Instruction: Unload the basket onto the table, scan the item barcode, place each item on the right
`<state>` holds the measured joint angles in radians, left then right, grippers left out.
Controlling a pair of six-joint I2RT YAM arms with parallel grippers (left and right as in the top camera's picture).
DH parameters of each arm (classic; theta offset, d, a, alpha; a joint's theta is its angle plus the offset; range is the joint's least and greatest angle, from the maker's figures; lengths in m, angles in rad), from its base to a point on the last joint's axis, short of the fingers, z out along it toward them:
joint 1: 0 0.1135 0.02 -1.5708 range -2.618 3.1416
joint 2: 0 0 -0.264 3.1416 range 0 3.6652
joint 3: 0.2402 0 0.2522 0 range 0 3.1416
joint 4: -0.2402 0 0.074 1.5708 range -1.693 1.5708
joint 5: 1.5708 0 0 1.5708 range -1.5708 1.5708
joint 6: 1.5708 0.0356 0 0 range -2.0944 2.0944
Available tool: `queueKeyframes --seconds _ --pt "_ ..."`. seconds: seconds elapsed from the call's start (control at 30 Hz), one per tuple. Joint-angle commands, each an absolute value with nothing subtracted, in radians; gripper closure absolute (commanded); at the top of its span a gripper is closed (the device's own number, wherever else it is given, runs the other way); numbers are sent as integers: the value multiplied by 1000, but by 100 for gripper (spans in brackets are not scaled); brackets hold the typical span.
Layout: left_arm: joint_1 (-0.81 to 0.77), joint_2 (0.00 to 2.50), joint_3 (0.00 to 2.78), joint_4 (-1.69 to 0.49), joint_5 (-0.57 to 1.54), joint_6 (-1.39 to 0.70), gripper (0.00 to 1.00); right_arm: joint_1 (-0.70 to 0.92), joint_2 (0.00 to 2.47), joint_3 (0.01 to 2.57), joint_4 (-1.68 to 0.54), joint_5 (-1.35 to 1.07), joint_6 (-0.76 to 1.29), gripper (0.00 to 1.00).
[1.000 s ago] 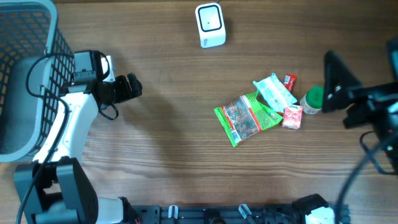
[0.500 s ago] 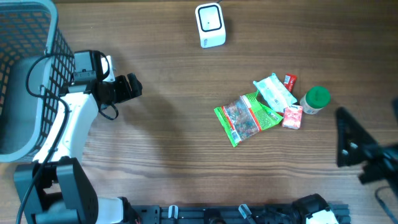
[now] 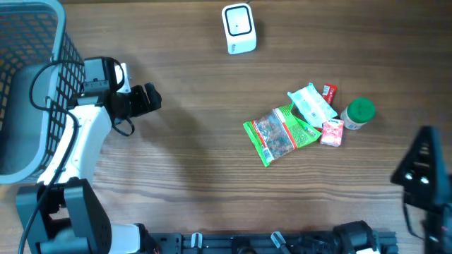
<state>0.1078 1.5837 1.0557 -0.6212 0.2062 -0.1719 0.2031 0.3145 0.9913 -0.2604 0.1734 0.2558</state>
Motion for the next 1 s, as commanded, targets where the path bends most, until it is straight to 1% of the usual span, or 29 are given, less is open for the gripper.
queueKeyframes --seconds 0.0,0.2,0.3,0.4,0.5,0.67,0.83,0.93,0.97 --pt "115 1567 1068 -617 204 -164 0 179 193 760 -106 233 374 1" --pt "115 1567 1068 -617 204 -164 0 129 60 410 150 171 373 0" --pt "115 1567 1068 -617 204 -164 0 96 2 274 198 119 366 0" --pt "115 1567 1068 -617 204 -164 0 52 4 159 255 49 365 0" --pt "115 1567 1068 -617 204 -164 0 19 4 74 313 -33 306 0" --pt "115 1567 1068 -617 204 -164 0 17 3 9 322 -95 162 0" --pt "115 1567 1068 -617 204 -164 0 17 3 4 164 -158 16 0" --pt "115 1567 1068 -617 204 -164 0 18 3 4 23 -159 -31 0" --pt "115 1567 1068 -617 204 -164 0 19 3 4 8 -154 -29 0"
